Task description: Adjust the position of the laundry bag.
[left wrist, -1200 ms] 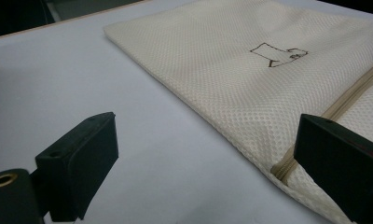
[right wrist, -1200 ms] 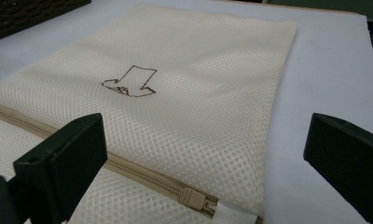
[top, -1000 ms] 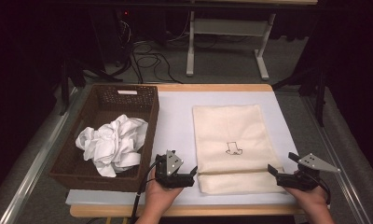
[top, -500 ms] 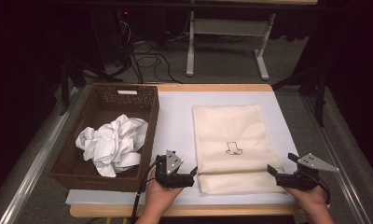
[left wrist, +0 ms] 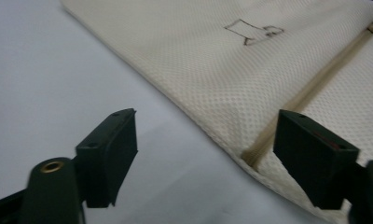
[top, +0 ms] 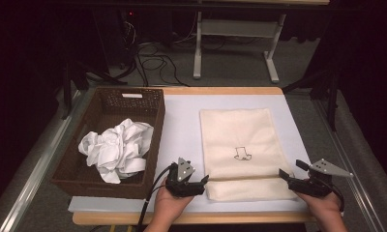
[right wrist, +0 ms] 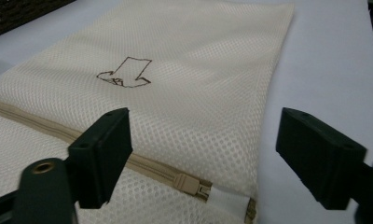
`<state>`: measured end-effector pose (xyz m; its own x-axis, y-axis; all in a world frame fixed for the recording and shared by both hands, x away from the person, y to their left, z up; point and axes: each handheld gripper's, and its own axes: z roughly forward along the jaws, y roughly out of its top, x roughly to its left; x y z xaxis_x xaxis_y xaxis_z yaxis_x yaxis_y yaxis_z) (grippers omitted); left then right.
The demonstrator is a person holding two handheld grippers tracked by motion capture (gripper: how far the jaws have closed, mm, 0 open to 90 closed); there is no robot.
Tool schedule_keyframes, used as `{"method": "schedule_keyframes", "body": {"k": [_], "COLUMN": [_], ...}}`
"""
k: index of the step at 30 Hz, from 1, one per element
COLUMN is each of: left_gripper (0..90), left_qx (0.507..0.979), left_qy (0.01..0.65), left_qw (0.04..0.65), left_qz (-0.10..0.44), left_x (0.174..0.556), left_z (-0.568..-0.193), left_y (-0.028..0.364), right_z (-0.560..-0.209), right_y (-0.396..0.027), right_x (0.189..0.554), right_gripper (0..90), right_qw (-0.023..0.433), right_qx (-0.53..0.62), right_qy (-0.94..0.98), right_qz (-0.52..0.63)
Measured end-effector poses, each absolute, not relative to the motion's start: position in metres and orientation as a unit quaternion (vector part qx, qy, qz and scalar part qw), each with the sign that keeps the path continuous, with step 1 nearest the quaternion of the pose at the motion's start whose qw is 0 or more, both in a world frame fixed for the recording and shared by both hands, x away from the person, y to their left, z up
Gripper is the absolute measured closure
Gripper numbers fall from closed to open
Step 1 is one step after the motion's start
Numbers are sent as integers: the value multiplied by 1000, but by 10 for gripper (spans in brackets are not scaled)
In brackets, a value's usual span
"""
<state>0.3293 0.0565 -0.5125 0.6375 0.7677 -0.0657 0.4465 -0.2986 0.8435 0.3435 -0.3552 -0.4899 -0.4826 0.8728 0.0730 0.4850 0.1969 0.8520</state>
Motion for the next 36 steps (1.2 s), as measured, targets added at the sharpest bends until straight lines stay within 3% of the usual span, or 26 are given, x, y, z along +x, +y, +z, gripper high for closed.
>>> {"method": "schedule_keyframes", "body": {"k": [5, 15, 25, 32, 36], "left_gripper": [349, 432, 556, 714, 793], "left_qx": [810, 817, 825, 824, 825], "left_qy": [367, 376, 372, 372, 364], "left_qw": [428, 417, 406, 411, 411], "left_qz": [163, 130, 122, 118, 134], "left_x": [330, 340, 341, 341, 340], "left_z": [-518, -522, -523, -523, -522], "left_y": [43, 35, 30, 28, 26], "right_z": [-491, -499, -503, -505, -503], "right_y": [-361, -369, -369, -374, -372], "right_x": [345, 341, 343, 346, 346], "right_gripper": [385, 589, 628, 774, 815], "right_qw": [201, 195, 176, 159, 160], "right_qx": [476, 506, 514, 523, 514], "right_qy": [739, 747, 760, 757, 763], "right_qz": [431, 384, 356, 359, 358]}}
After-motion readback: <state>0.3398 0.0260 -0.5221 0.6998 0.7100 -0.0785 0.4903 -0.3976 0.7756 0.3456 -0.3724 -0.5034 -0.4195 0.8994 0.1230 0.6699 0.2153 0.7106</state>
